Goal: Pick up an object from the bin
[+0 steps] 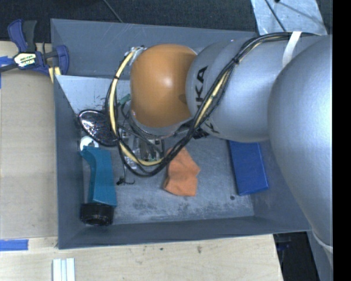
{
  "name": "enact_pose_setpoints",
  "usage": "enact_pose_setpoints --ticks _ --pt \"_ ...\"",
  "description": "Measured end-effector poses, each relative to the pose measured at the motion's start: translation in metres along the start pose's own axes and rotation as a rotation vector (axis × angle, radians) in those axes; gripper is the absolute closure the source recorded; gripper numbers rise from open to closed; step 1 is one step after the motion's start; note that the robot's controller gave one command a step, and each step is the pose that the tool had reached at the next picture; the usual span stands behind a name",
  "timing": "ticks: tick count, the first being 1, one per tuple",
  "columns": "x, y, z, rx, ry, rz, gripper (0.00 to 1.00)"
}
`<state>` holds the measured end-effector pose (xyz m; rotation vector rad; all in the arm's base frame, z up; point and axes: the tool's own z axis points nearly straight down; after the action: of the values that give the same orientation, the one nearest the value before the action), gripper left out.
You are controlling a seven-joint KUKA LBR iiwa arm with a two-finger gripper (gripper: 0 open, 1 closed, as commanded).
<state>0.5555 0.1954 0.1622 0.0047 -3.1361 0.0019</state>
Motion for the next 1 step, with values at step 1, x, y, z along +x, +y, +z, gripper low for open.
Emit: enact_pose_setpoints --ticks 1 --pt "-0.0020 -0.0007 -0.0049 -0.002 -0.008 0.003 0.00"
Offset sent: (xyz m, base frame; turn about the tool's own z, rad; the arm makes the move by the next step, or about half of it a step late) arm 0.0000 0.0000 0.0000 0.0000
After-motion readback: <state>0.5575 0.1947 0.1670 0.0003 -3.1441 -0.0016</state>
